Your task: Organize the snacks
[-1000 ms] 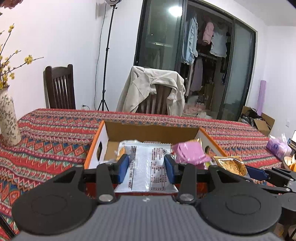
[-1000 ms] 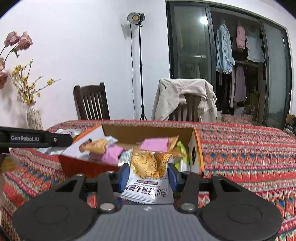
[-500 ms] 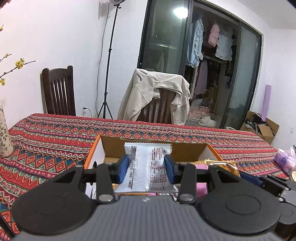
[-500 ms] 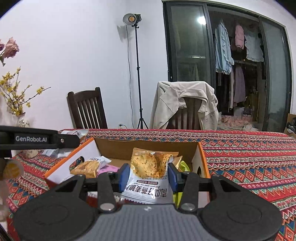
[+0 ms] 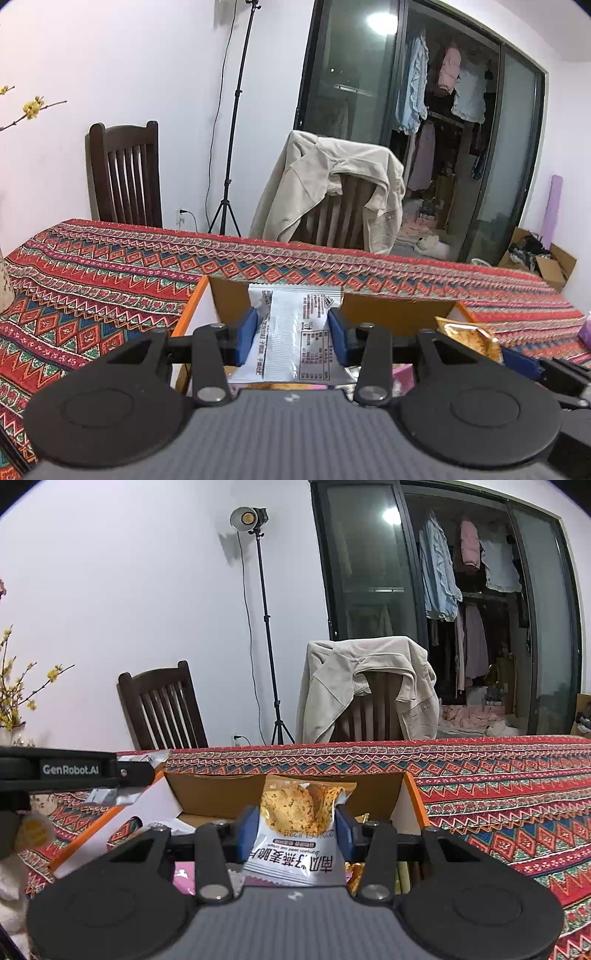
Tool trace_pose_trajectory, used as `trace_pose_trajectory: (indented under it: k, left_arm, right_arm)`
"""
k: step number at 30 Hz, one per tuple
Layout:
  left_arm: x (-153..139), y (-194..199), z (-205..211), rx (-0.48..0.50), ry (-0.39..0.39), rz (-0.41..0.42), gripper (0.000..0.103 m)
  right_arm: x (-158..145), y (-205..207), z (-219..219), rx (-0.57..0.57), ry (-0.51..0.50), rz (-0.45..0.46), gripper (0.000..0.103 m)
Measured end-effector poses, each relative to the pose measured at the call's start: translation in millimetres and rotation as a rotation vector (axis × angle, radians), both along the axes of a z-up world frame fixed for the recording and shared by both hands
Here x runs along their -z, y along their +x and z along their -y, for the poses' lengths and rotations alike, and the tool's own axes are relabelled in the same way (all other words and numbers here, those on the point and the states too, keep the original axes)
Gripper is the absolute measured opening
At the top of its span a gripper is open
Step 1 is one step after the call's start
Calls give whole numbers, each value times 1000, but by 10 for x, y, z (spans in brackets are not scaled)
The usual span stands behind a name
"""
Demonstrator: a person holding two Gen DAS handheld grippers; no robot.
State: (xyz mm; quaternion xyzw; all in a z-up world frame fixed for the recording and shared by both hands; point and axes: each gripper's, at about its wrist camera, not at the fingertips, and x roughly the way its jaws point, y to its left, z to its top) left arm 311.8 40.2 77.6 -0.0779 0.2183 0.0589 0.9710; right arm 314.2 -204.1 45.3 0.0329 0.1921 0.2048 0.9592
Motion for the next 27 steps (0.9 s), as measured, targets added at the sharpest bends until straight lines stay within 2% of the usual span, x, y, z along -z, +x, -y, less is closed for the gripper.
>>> trace_pose_trajectory:
  k: [6,7,8,9,10,12,15,19,27]
  left_arm:
    - [140,112,-51,-5,-13,-48,45]
    - [146,109,-50,-2,-16,-50,55]
    - [148,114,-52,-3,-15,-50,74]
    - [140,90,-46,-17,-11,-39,86]
    - [134,61,-38,-34,-6,-25,103]
    - [113,8,-28,-58,6,6,103]
    - [100,-38,0,-35,-3,5,103]
    - [71,-94,80,-33,25,16,103]
    - [-215,-473,131,-16,22,103,103]
  right_arm:
    - [87,53,-15,-30,-5,-12,46]
    - [100,52,-14,-34,-6,-15,50]
    - [108,56,-5,-33,-2,-21,53]
    - [109,66,10,-30,4,-26,64]
    - [111,69,37,-23,12,-31,82]
    - [120,64,91,-11,30,-34,103]
    - [120,59,160,1,54,-34,103]
    - [120,37,192,13,52,-25,103]
    - [-18,-145,221,20,49,16,103]
